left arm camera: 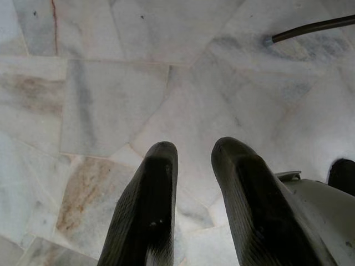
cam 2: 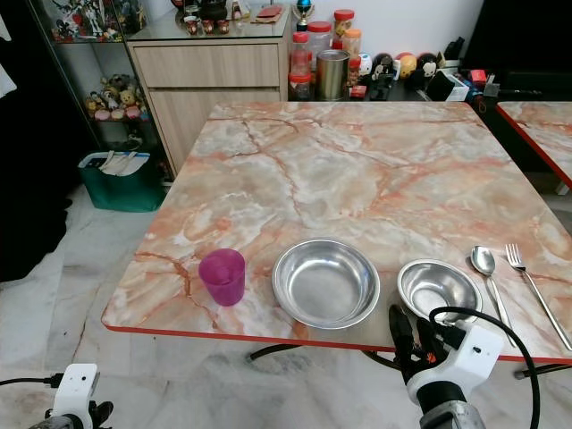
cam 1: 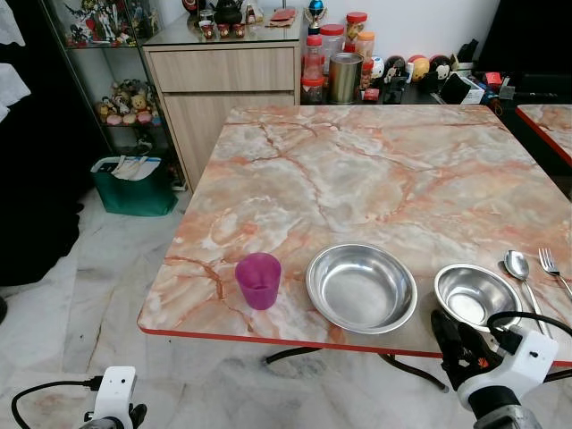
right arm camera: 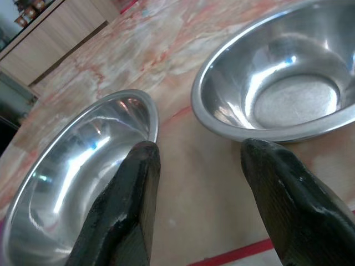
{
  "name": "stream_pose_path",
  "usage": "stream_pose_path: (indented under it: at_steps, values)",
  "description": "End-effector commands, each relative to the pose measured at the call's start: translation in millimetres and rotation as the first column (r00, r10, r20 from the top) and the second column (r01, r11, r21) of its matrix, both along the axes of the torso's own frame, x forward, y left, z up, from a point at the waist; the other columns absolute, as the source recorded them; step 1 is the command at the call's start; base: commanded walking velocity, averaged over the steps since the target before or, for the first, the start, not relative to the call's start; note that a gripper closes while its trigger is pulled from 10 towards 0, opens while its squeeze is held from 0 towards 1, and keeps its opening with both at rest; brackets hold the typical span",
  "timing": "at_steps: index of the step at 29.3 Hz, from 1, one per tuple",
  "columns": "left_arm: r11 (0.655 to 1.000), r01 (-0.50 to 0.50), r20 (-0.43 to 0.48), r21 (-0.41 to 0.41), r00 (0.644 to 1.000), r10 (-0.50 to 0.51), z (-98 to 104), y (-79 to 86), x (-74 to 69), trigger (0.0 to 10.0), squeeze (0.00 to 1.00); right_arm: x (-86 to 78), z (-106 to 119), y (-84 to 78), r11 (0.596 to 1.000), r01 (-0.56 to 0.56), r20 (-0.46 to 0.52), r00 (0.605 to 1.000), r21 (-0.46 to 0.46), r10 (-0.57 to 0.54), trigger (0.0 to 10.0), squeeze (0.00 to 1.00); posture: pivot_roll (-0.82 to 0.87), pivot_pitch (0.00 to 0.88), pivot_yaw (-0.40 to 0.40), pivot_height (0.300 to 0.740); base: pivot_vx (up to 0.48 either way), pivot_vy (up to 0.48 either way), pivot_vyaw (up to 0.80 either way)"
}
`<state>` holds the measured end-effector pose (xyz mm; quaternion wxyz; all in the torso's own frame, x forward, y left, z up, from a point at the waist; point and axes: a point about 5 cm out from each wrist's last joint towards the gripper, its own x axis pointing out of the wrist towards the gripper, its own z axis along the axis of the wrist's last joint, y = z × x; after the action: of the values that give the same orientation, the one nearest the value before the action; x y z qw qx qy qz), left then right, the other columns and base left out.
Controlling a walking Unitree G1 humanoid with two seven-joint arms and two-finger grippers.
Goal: Setting the table
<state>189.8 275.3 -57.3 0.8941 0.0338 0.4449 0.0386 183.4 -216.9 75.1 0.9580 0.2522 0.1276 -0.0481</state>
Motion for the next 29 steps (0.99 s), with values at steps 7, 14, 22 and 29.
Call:
stream_pose_path:
  at_steps: [7,14,22,29]
  values:
    - [1.000,-0.001,-0.009,0.005,1.000,0.001,-2,0.7,-5.1,10.0,0.00,7.8,0,2.3,0.993,-0.037,0.019,0.999,0.116,0.036,10.0,0.00,-0.04,0.000,0.014,0.736,0.000,0.000,0.00]
    - [1.000,0.013,-0.013,0.010,1.000,-0.013,-2,0.6,-5.3,10.0,0.00,16.0,-4,3.2,0.983,-0.078,0.018,0.997,0.163,0.076,10.0,0.00,-0.04,0.000,0.014,0.736,0.000,0.000,0.00]
    - [1.000,0.009,-0.011,0.010,1.000,-0.008,-2,1.6,-5.5,10.0,0.00,30.9,-10,-1.4,0.982,-0.067,0.002,0.998,0.175,0.068,10.0,0.00,-0.03,0.000,0.016,0.736,0.000,0.000,0.00]
    - [1.000,-0.002,-0.008,0.013,1.000,0.002,-2,2.3,-5.4,10.0,0.00,42.0,-9,-1.6,0.978,-0.088,0.017,0.996,0.189,0.087,10.0,0.00,-0.02,0.000,0.013,0.736,0.000,0.000,0.00]
